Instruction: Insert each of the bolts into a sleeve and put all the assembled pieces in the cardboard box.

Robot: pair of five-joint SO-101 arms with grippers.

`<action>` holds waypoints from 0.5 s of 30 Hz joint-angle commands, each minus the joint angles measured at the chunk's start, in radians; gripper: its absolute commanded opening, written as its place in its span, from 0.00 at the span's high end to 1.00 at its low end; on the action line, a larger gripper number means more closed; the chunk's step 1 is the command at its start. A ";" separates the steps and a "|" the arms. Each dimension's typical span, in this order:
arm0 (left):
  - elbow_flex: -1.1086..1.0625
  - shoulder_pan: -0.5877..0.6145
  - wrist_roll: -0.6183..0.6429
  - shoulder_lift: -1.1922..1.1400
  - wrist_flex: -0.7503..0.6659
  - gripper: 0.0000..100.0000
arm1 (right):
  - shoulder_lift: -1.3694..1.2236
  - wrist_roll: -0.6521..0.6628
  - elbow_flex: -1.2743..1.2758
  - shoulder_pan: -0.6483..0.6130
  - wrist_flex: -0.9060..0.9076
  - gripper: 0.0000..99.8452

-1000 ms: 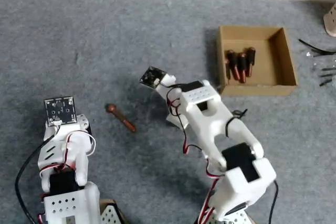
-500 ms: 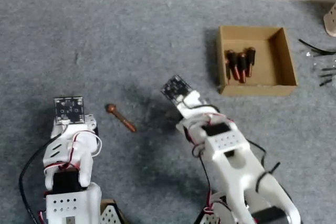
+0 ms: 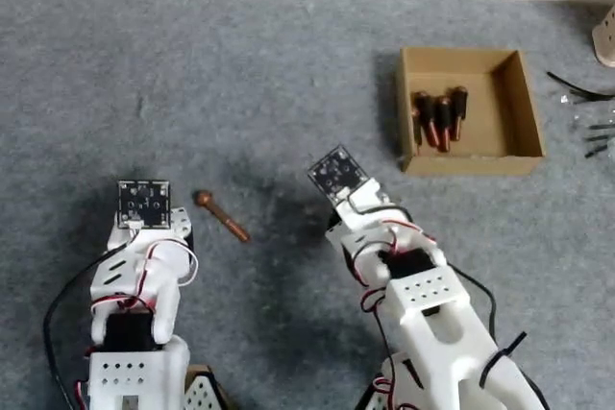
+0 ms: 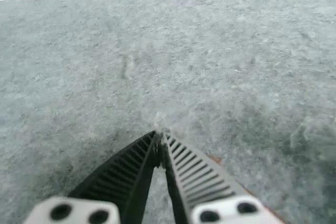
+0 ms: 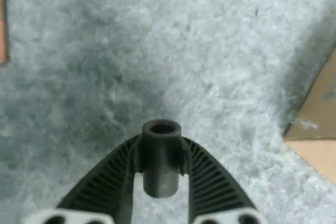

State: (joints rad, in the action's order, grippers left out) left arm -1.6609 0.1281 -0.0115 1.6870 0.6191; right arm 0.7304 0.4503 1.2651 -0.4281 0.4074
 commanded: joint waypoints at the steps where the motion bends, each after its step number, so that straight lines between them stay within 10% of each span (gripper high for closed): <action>1: 0.013 -0.021 0.008 -0.005 -0.034 0.99 | 0.033 -0.009 0.007 0.018 -0.073 0.99; 15: 0.108 -0.085 0.006 -0.107 -0.035 0.99 | 0.036 -0.014 0.105 0.027 -0.239 0.99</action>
State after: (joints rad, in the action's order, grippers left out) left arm -1.6456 0.0575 -0.0115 1.6548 0.6068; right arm 0.7350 0.4473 1.3740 -0.4158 0.2156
